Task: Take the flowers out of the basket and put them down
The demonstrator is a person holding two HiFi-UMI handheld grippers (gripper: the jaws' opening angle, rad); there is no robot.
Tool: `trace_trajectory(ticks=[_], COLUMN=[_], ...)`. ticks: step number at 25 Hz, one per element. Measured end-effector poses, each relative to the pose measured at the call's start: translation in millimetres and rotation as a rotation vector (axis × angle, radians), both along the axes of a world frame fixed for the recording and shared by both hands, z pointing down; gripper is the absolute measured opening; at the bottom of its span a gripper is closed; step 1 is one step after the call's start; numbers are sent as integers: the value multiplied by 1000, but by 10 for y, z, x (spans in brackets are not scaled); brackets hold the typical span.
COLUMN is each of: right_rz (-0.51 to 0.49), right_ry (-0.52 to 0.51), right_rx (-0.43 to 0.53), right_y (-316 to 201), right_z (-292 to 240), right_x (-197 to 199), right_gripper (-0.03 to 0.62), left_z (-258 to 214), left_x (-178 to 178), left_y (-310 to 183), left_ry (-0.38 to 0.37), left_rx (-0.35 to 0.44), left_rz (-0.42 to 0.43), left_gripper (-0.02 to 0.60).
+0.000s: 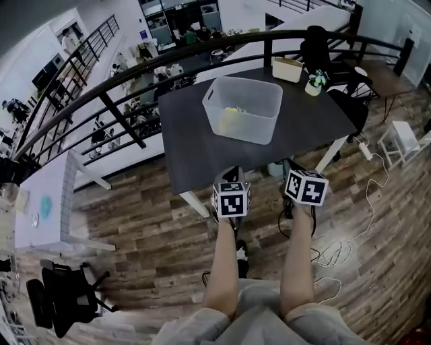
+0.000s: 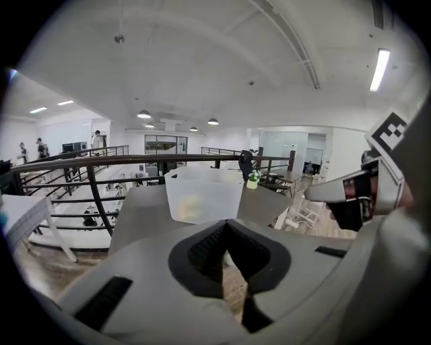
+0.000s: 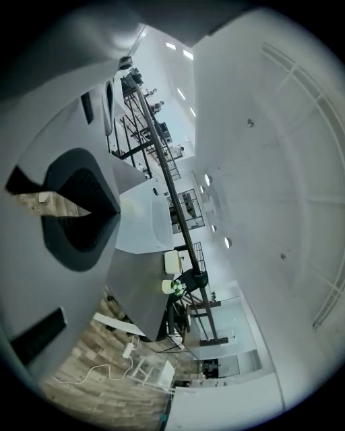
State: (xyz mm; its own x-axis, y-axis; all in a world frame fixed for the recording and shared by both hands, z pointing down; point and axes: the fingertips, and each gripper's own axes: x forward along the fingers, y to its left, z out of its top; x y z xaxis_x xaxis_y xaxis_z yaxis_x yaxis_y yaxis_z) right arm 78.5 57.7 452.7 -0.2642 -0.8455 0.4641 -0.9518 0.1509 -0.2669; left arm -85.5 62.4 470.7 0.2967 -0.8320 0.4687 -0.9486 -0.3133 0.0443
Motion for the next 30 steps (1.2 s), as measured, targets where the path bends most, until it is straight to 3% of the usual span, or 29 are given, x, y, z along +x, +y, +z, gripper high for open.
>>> trace_trajectory(ticks=[5, 9, 15, 23, 30], right_rz=[-55, -109, -107, -96, -201], right_ry=[66, 78, -43, -10, -26], right_rx=[-14, 23, 115, 70, 22], right_y=[-165, -467, -805, -1010, -1300], right_z=[173, 17, -213, -81, 28], right_x=[-162, -311, -363, -364, -324], right_gripper=[14, 14, 14, 14, 14], left_z=[41, -1, -252, -282, -166], left_x=[92, -36, -272, -469, -395], left_y=[-61, -371, -867, -1175, -1493], left_ry=[-47, -8, 82, 126, 64], left_rx=[-12, -15, 35, 40, 24], left_rz=[52, 51, 6, -3, -2], left_gripper=[28, 28, 28, 28, 28])
